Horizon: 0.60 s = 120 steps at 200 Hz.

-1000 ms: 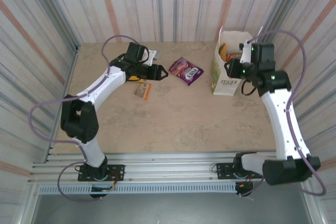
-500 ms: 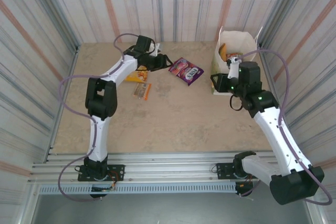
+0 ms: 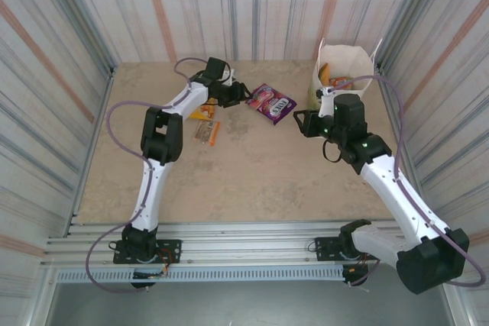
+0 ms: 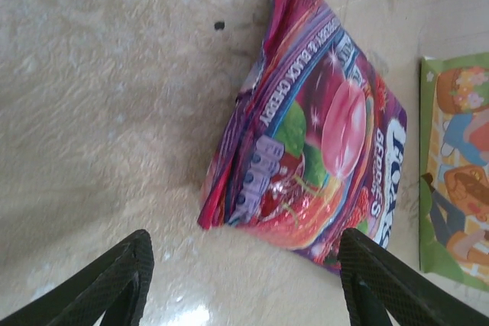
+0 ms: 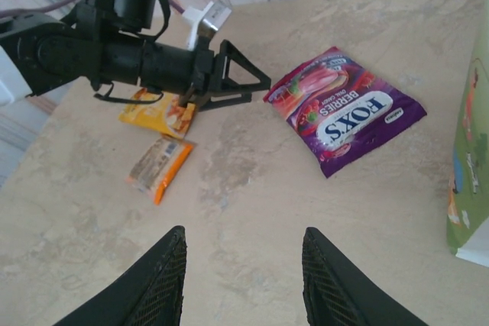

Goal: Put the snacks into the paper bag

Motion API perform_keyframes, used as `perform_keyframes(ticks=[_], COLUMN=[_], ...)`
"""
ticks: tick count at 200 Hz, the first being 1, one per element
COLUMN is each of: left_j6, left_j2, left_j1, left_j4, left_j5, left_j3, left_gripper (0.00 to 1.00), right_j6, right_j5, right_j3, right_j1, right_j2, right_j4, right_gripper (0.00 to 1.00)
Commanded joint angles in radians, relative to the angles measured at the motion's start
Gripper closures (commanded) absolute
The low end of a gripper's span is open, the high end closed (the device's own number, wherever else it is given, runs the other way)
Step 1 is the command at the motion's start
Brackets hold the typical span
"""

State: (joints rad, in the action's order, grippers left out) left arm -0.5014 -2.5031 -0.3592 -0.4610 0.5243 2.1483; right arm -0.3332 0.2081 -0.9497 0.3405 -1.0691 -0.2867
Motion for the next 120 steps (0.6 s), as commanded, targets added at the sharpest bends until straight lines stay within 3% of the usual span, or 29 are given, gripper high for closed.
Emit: perform_keyframes(ticks=[1, 120], left_j6=[-0.052, -0.133], left_j2=[-0.047, -0.171], left_j1=[0.005, -0.052], left_j4=[0.013, 0.070], left_j5=[0.019, 0.112], left_j3=[0.058, 0.154], left_gripper=[0.33, 0.40], right_j6=[-0.001, 0.065], right_j5=[0.022, 0.033], right_j3=[-0.023, -0.046], right_j1=[0.008, -0.008], right_j2=[-0.020, -0.031], right_j4=[0.041, 0.013], right_gripper=[0.57, 0.56])
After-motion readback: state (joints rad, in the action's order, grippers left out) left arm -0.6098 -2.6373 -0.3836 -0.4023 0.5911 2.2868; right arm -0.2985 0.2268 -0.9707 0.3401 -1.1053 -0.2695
